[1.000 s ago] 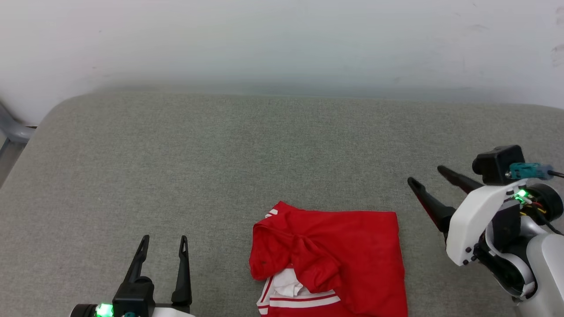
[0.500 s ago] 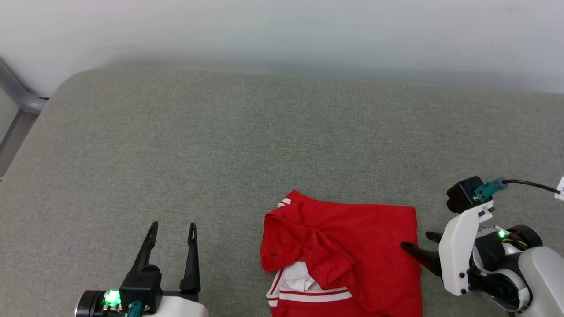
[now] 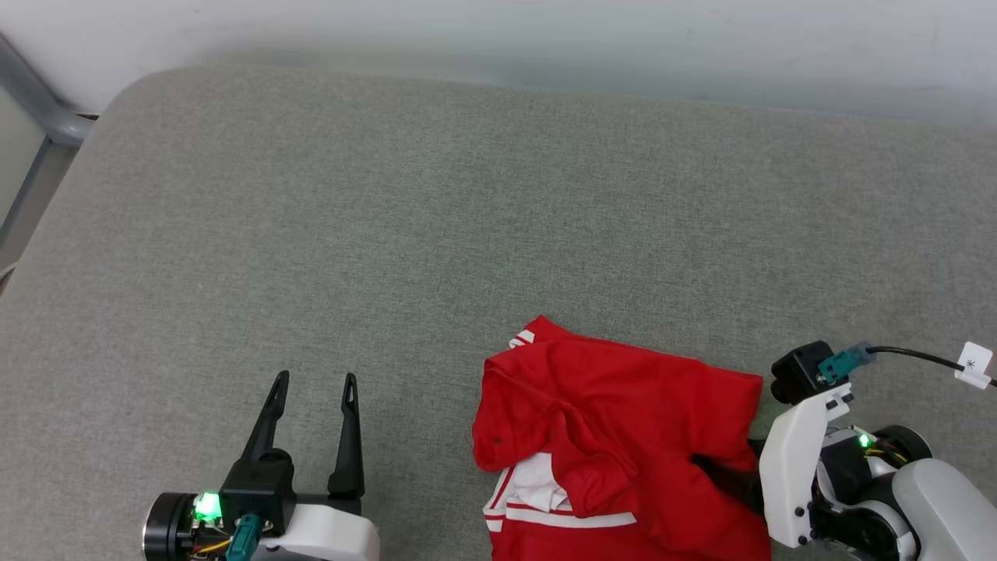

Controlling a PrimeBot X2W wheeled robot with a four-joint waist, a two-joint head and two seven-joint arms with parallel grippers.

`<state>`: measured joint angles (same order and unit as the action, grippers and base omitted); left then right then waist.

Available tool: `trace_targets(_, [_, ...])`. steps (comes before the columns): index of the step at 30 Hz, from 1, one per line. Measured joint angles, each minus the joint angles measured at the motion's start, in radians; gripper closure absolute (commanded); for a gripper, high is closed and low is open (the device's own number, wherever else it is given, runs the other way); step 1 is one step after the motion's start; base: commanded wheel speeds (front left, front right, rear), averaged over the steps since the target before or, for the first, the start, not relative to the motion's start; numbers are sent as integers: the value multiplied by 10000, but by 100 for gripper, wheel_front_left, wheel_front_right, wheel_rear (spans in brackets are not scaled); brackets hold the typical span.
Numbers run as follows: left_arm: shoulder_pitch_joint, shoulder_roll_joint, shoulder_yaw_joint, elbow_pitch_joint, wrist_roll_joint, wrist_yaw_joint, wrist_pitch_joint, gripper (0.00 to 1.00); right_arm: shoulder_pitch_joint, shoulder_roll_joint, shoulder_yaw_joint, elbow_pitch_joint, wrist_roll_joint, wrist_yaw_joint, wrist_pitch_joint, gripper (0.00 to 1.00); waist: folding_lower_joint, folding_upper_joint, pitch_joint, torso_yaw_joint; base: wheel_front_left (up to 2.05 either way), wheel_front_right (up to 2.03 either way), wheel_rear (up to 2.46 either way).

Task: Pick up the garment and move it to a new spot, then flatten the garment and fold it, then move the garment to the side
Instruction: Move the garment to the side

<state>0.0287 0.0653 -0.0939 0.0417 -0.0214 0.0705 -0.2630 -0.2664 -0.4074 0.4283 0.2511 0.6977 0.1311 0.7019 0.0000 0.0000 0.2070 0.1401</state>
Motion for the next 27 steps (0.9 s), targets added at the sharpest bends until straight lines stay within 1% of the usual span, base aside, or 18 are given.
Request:
trace_targets(2, [-66,-4,6,36,-4,0,0,0,-1,-19,94,12,63,0,-219,0,0,0,21,-30,0,0,0])
trace_targets(3, [-98,-6,13,46,-4,0,0,0,-11,-19,111,17,128,-2,-303,78,1,0,23,-51,0,0,0])
trace_targets(4, [-127,-8,12,63,-4,0,0,0,-34,-23,148,19,174,-2,-405,100,1,0,20,-74,0,0,0])
trace_targets(8, [-138,-15,46,96,-2,-4,0,0,-239,-33,324,10,261,2,-842,100,1,0,-54,-169,0,0,0])
trace_targets(13, [-89,-6,115,86,0,-2,0,0,-463,-316,587,-328,144,4,-1325,100,1,0,-211,-401,0,0,0])
trace_targets(15, [26,-2,176,67,-6,4,0,0,-622,-541,732,-598,-36,4,-1503,100,1,0,-263,-555,0,0,0])
trace_targets(18, [109,12,284,19,-19,27,0,0,-958,-1051,940,-918,-481,4,-1749,100,1,1,-310,-854,0,0,0])
trace_targets(21, [111,-4,280,-21,-8,71,0,0,-1163,-1379,892,-1099,-587,4,-1852,100,1,0,-327,-1230,0,0,0])
trace_targets(24, [102,6,332,-94,-8,75,0,0,-1520,-1908,817,-1154,-853,4,-2019,100,1,0,-315,-1626,0,0,0])
trace_targets(27, [65,8,374,-161,6,82,0,0,-1753,-2211,696,-1156,-926,4,-2052,100,1,0,-277,-2032,0,0,0])
